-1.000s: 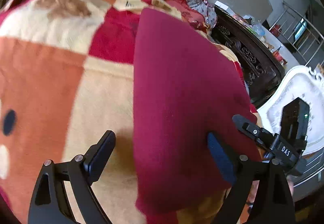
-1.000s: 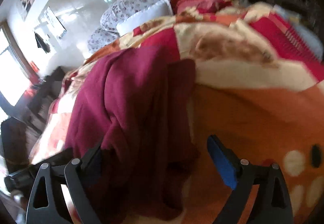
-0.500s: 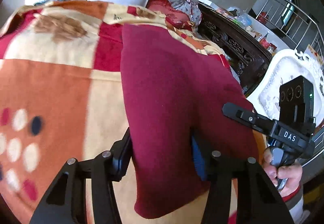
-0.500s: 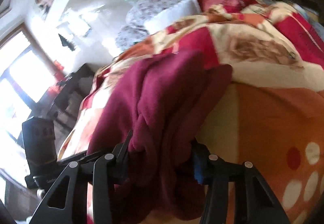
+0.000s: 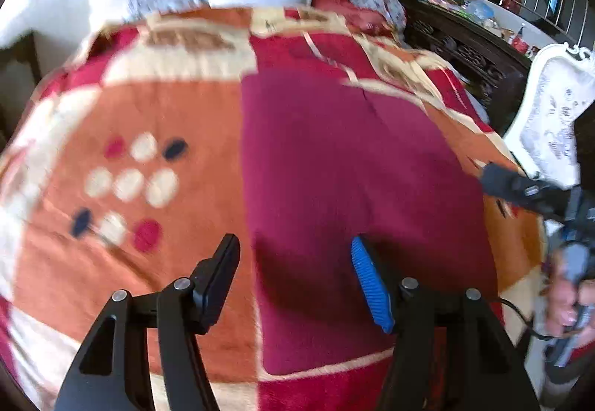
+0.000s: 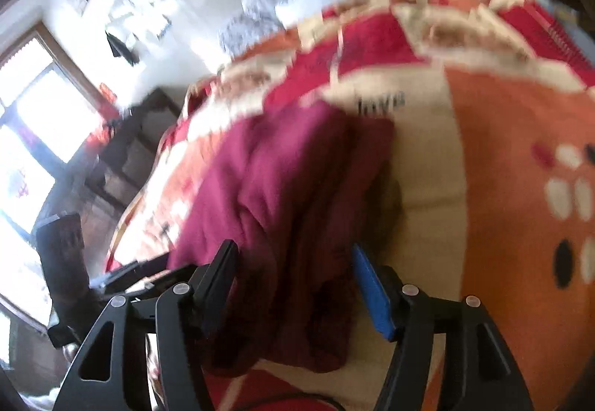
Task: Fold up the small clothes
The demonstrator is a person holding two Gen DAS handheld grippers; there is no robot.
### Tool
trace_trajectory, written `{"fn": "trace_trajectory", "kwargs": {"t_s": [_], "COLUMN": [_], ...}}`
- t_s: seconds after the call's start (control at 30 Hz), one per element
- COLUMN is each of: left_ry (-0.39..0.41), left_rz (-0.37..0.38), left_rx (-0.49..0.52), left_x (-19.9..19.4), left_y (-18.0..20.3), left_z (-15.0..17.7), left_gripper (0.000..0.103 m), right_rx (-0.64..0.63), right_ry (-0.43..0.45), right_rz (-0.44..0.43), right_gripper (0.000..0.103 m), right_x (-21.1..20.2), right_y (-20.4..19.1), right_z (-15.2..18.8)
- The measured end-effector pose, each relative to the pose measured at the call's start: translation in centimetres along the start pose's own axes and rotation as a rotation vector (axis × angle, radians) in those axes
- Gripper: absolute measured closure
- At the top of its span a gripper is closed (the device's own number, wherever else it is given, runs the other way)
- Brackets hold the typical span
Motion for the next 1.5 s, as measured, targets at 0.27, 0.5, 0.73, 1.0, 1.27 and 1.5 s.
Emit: {"fn": "trace_trajectory", "kwargs": {"t_s": [0.27,0.5,0.73,1.0,1.27,1.5], "left_ry": [0.037,0.047,0.124,0.215,0.256,0.273], "left_rz": [-0.074,-0.105,-0.132,-0.175,-0.198,-0.212], "left_rx": [0.001,-0.006,-0.005,0.0,-0.019,-0.014], "left_x": [0.3,0.4,-1.7,-5.1,-7.6,-8.3], "left_y": [-0.5,-0.7,0.1,1.5,1.4,1.5], "left_z": [-1.3,-1.0,-1.2,-1.5,-1.1,-1.0], "left_gripper": [0.031,0.031,0.031,0.02,0.018,0.018], "right_rx": [-0.265,-0.275,-0.23,-0.234,-0.236,-0.22], "right_ry": [0.069,-0.033,0.062,0.199,0.239,0.236], "right_rz": [0.115,0.258,0.232,0.331,0.346,0.334], "right_gripper": [0.052,0.052,0.05,0.027,0.016,0.013], "right_x": [1.2,5.6,1.5,-3.5,-5.2,-5.4], "right_y": [-5.4,-1.5,-2.6,-4.0,-4.5,-4.4], "right_z": [-1.5,1.4,0.8,0.4,0.9,1.2]}}
Point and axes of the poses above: each gripper's, at about its wrist camera, not at the fingertips, and x roughly the way its jaws point, y to its right, z to its underside, the point moved 9 cm from there along x, roughly the way its jaws point, and after that the axes turned 10 degrees about z, right-handed, at the moved point
